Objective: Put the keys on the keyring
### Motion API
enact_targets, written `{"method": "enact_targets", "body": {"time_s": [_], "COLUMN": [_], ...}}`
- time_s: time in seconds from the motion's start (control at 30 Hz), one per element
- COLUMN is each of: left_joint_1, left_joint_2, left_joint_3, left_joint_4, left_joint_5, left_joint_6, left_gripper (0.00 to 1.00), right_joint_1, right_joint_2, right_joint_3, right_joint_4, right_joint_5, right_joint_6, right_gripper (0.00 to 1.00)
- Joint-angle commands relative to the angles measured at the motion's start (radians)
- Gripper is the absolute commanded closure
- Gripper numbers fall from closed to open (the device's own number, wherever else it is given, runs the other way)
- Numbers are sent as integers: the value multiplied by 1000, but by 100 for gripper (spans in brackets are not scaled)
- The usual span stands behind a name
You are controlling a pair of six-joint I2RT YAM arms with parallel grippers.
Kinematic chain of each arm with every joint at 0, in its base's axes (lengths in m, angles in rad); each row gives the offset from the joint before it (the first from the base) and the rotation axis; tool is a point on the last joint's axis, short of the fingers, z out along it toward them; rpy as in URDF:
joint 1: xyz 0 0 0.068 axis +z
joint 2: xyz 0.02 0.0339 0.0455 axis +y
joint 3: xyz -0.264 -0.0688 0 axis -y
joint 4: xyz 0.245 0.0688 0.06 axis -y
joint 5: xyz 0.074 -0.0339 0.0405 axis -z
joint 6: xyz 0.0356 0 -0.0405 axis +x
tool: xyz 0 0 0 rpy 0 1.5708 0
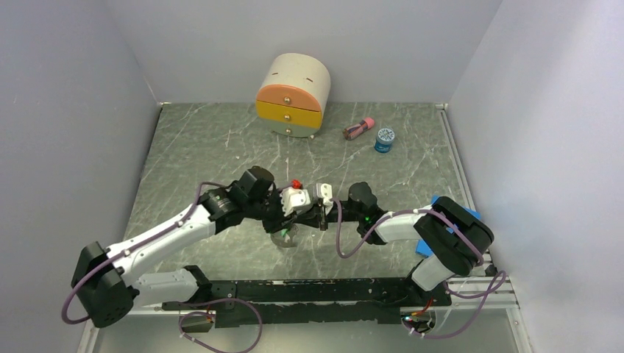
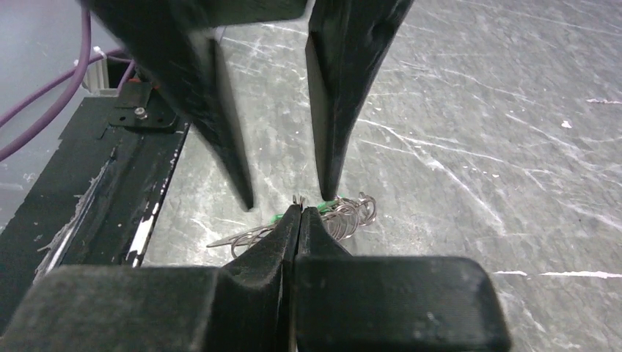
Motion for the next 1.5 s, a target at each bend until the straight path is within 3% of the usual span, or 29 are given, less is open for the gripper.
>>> {"method": "enact_targets", "body": {"time_s": [0.0, 0.1, 0.23, 0.53, 0.67, 0.97, 1.13, 1.47], "left_joint_1": [-7, -5, 12, 167, 230, 248, 248, 249], "left_joint_2": [-108, -174, -253, -401, -473, -520, -450, -327], "left_joint_3": [-16, -57, -129, -359, -447, -496, -431, -387], "left_joint_4": [130, 189, 283, 661, 822, 816, 687, 684], "left_joint_5": [65, 36, 36, 275, 308, 315, 363, 435], "left_joint_6": [-38, -69, -125, -341, -428, -393, -298, -281], "left_gripper": [46, 23, 8, 6, 6, 23, 40, 55], "right_joint_1": [-3, -2, -2, -2, -1, -3, -2, -2], "right_joint_2": [-23, -28, -49, -97, -99, -110, -118, -119], "right_joint_3": [-15, -26, -35, -44, -54, -55, -51, -47], "right_joint_4": [154, 209, 242, 282, 324, 337, 320, 299], "right_joint_5": [-26, -25, -19, -31, -44, -52, -55, -60], "right_joint_6": [58, 88, 97, 143, 163, 175, 166, 151], "right_gripper": [100, 100, 100, 100, 100, 100, 100, 100]}}
